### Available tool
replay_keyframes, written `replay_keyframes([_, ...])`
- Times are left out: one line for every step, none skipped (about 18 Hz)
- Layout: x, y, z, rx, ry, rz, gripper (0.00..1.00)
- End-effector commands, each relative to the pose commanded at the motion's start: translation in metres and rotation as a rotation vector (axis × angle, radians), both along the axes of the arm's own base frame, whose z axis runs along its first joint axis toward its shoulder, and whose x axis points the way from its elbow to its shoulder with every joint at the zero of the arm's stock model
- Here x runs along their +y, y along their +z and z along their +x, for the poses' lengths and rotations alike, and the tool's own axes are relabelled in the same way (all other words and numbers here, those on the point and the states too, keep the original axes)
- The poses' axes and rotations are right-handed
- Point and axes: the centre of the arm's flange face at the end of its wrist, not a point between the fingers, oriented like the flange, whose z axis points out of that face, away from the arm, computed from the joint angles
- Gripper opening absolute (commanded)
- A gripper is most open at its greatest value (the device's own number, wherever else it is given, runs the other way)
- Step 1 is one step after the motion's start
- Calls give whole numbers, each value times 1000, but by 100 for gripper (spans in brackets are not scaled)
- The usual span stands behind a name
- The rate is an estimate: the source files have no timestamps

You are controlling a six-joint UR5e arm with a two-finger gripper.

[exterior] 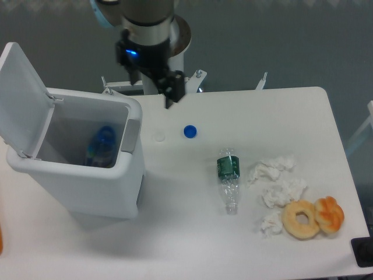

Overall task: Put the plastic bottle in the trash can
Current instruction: 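Open the gripper to release the bottle and raise it away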

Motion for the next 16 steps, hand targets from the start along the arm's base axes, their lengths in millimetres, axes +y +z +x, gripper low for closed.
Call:
replay_keyframes([-11,-6,-26,7,38,4,100])
replay_keyframes([-15,-18,-46,7,44,-2,100])
replay_keyframes([-17,-26,-58,17,21,1,100])
replay_keyframes([-22,-35,-75,32,5,6,100])
replay_keyframes([-26,-43,-90,44,-4,9,100])
replay_keyframes([-27,-52,-102,51,0,10,100])
replay_keyframes([-24,-65,-113,53,1,7,100])
replay_keyframes([-20,-76,-122,64,-6,11,100])
replay_keyframes([-17,-91,-132,66,-22,-3,100])
replay_keyframes([-20,-108,-146,69,-36,-41,100])
replay_keyframes([-24,-127,-160,72,-53,-82,100])
replay_keyframes([-23,-142,-172,84,-68,-96,100])
replay_keyframes([-27,-156,-187,97,-61,-93,100])
replay_keyframes([-33,-169,-201,104,-51,-91,100])
replay_keyframes([-32,-184,-209,102,-60,-95,100])
replay_keyframes([-29,-195,-216,111,-72,-96,100])
